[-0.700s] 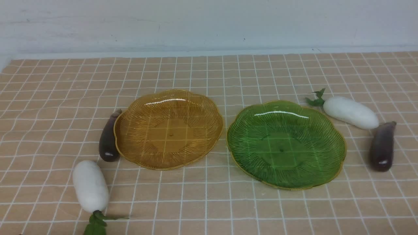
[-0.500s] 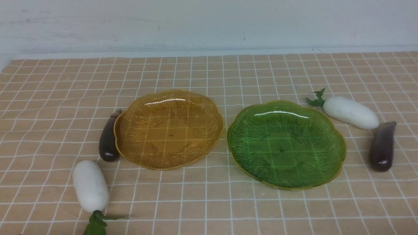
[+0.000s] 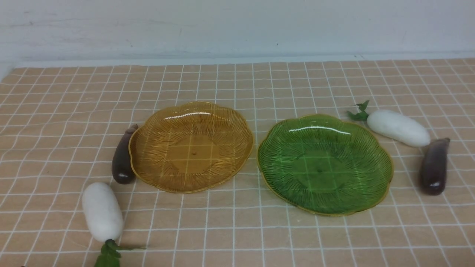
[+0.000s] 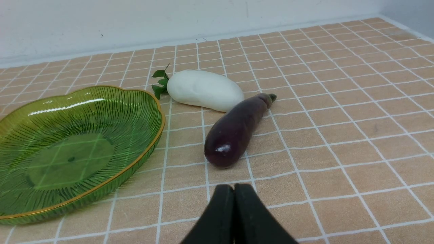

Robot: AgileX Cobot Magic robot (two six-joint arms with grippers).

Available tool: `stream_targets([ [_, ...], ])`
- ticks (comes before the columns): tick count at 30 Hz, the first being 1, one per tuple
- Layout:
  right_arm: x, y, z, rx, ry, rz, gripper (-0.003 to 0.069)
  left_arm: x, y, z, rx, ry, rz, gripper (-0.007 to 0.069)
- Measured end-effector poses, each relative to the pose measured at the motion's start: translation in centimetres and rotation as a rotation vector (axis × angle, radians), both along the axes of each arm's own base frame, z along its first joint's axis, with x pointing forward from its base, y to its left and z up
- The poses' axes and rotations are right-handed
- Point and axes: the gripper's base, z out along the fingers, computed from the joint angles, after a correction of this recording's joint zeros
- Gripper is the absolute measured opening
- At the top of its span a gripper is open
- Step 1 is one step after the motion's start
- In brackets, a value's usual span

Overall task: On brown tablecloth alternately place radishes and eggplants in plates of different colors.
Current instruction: 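Pick up the white radish and place it in the left plate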

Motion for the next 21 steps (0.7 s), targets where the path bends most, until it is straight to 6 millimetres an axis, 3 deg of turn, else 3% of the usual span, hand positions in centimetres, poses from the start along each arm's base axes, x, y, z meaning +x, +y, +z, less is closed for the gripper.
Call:
stream_targets([
  [4, 0.0, 0.0, 0.0, 0.000, 0.000, 0.000, -0.0015, 0.2, -0.2, 0.5, -0.126, -0.059, 0.008, -0.0003],
  [6, 0.0, 0.0, 0.0, 0.000, 0.000, 0.000, -0.0015, 0.3, -0.4, 1.5, -0.378, -0.154, 0.034, -0.0003],
  [11, 0.0, 0.0, 0.0, 0.000, 0.000, 0.000, -0.0015, 0.4, -0.2, 2.9, -0.732, -0.283, 0.083, -0.0003],
  [21, 0.1, 0.2, 0.3, 0.061, -0.044, 0.005, -0.0015, 0.0, 1.8, 5.4, -1.121, -0.569, 0.204, -0.0003],
])
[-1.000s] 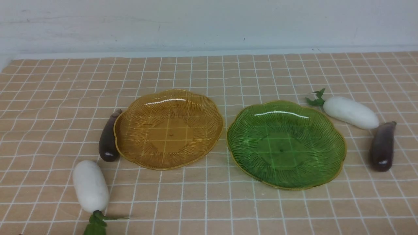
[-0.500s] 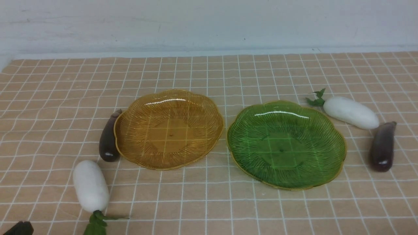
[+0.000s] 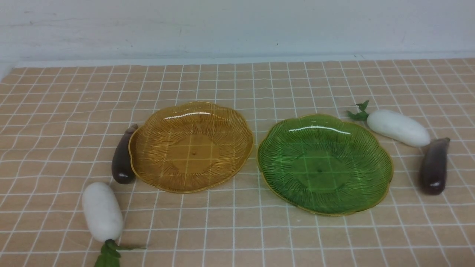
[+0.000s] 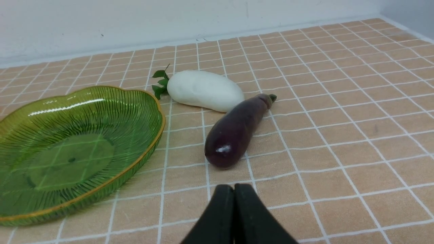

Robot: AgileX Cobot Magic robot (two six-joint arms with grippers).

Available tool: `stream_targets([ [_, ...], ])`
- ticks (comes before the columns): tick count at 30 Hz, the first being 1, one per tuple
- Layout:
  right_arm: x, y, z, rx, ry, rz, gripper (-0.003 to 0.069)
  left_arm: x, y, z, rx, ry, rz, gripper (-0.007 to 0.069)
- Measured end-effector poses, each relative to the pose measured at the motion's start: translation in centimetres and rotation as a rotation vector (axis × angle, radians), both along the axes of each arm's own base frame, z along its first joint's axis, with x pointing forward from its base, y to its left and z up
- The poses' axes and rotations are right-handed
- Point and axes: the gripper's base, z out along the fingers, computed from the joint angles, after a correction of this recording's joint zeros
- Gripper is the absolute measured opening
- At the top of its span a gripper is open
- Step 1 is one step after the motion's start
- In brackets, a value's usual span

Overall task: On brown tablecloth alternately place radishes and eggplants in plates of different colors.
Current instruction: 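Pick up the white radish and place it in the left plate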

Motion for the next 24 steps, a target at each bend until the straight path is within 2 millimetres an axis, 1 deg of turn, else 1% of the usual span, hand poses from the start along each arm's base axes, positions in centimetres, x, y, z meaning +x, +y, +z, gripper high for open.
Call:
stream_targets([
  [2, 0.1, 0.2, 0.7, 0.124, -0.096, 0.009, -0.0015, -0.4, 0.0, 1.7, -0.009, -0.049, -0.006, -0.0003],
  [3, 0.2, 0.3, 1.2, 0.212, -0.152, 0.010, -0.0015, -0.6, -0.1, 2.8, -0.002, -0.074, -0.013, -0.0003],
  [4, 0.2, 0.3, 1.5, 0.269, -0.185, 0.010, -0.0015, -1.1, -0.2, 4.5, 0.017, -0.110, -0.021, -0.0003],
  [5, 0.2, 0.3, 1.9, 0.366, -0.239, 0.010, -0.0015, -1.2, -0.4, 6.3, 0.054, -0.116, -0.036, -0.0003],
  [6, 0.2, 0.3, 2.0, 0.386, -0.249, 0.009, -0.0015, -1.3, -0.5, 6.6, 0.070, -0.116, -0.035, -0.0003],
  [7, 0.1, 0.2, 2.5, 0.525, -0.310, 0.004, -0.0015, -1.3, -0.9, 8.7, 0.134, -0.106, -0.059, -0.0003],
  [8, 0.1, 0.1, 2.7, 0.576, -0.335, 0.001, -0.0015, -0.9, -1.2, 10.1, 0.196, -0.076, -0.086, -0.0003],
  [9, 0.1, 0.1, 2.8, 0.597, -0.350, -0.001, -0.0015, -0.6, -1.4, 11.0, 0.234, -0.060, -0.096, -0.0003],
  [10, 0.0, 0.0, 3.0, 0.656, -0.374, -0.006, -0.0015, 1.2, -2.6, 12.7, 0.363, 0.063, -0.200, -0.0003],
  [11, 0.0, 0.0, 3.1, 0.672, -0.383, -0.008, -0.0015, 2.6, -3.4, 13.4, 0.450, 0.150, -0.281, -0.0003],
  [12, 0.0, -0.1, 3.1, 0.689, -0.389, -0.009, -0.0015, 4.4, -4.2, 13.5, 0.528, 0.271, -0.390, -0.0003],
  [13, 0.0, -0.1, 3.1, 0.694, -0.390, -0.010, -0.0015, 5.5, -4.6, 13.3, 0.570, 0.350, -0.453, -0.0003],
  [14, 0.0, -0.1, 3.1, 0.695, -0.390, -0.010, -0.0015, 5.8, -4.7, 13.2, 0.580, 0.370, -0.469, -0.0003],
  [16, 0.0, -0.1, 3.1, 0.707, -0.390, -0.011, -0.0015, 8.6, -5.3, 11.4, 0.676, 0.614, -0.620, -0.0003],
  [18, 0.0, -0.1, 3.1, 0.708, -0.388, -0.011, -0.0015, 11.0, -5.1, 9.2, 0.735, 0.869, -0.710, -0.0003],
  [20, 0.1, 0.1, 2.8, 0.696, -0.327, -0.006, -0.0015, 13.0, -4.3, 7.2, 0.755, 1.103, -0.725, -0.0003],
  [21, 0.0, 0.4, 2.9, 0.677, -0.272, 0.003, -0.0015, 13.8, -3.9, 6.5, 0.748, 1.190, -0.705, -0.0003],
  [23, -0.3, 0.8, 3.9, 0.590, -0.187, 0.030, -0.0015, 15.6, -3.5, 5.8, 0.704, 1.294, -0.672, -0.0003],
  [24, -0.5, 0.9, 4.7, 0.553, -0.174, 0.041, -0.0015, 16.0, -3.5, 5.8, 0.688, 1.305, -0.660, -0.0003],
])
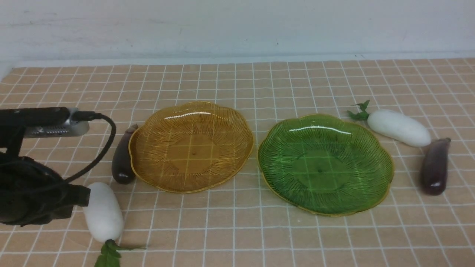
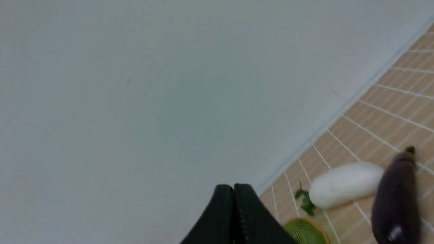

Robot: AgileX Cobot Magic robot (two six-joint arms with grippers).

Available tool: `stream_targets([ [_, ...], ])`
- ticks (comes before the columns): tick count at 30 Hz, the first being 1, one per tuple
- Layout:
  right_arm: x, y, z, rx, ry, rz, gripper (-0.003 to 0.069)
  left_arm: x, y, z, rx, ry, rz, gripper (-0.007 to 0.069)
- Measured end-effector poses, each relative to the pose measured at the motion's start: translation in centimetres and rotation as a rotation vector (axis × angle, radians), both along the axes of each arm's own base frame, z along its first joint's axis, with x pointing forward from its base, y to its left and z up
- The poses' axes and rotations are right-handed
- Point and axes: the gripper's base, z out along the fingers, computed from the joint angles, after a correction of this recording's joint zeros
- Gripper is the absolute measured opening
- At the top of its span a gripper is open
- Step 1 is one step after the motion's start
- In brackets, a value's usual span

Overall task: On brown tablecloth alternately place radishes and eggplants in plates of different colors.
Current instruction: 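Pick up the white radish and place it in the left plate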

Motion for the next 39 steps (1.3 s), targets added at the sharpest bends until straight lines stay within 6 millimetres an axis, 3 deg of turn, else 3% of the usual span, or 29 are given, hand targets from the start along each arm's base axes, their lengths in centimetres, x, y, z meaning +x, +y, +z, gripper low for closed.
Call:
stream_targets([
  [5, -0.1, 0.7, 3.8, -0.198, 0.173, 0.095, -0.0015, 2.4, 0.0, -0.7, -0.011, 0.054, 0.061, -0.0003],
  [12, 2.4, 1.7, 8.3, -0.446, 0.544, 0.368, -0.0015, 5.3, 0.0, -2.6, -0.011, 0.086, 0.081, 0.0039],
  [15, 3.6, 2.5, 8.8, -0.490, 0.632, 0.531, -0.0015, 6.7, 0.0, -4.4, -0.012, 0.107, 0.102, 0.0171],
  [19, 4.0, 3.5, 9.0, -0.480, 0.591, 0.663, -0.0015, 8.2, 0.0, -6.5, -0.018, 0.129, 0.139, 0.0472],
  [21, 3.9, 3.7, 9.1, -0.492, 0.563, 0.686, -0.0015, 8.6, 0.0, -7.4, -0.017, 0.145, 0.145, 0.0585],
  [23, 3.9, 3.7, 9.1, -0.500, 0.558, 0.690, -0.0015, 8.9, 0.0, -8.4, -0.012, 0.170, 0.148, 0.0657],
  [25, 3.9, 3.7, 9.1, -0.502, 0.557, 0.691, -0.0015, 9.2, 0.0, -9.2, -0.007, 0.188, 0.150, 0.0681],
  [33, 3.9, 3.7, 9.1, -0.506, 0.555, 0.692, -0.0015, 9.8, 0.3, -11.8, 0.044, 0.259, 0.147, 0.0666],
  [36, 3.9, 3.7, 9.1, -0.505, 0.557, 0.695, -0.0015, 10.0, 0.8, -11.4, 0.113, 0.279, 0.108, 0.0469],
  [39, 3.8, 3.7, 9.1, -0.504, 0.557, 0.696, -0.0015, 10.5, 1.0, -8.8, 0.145, 0.297, 0.104, 0.0398],
])
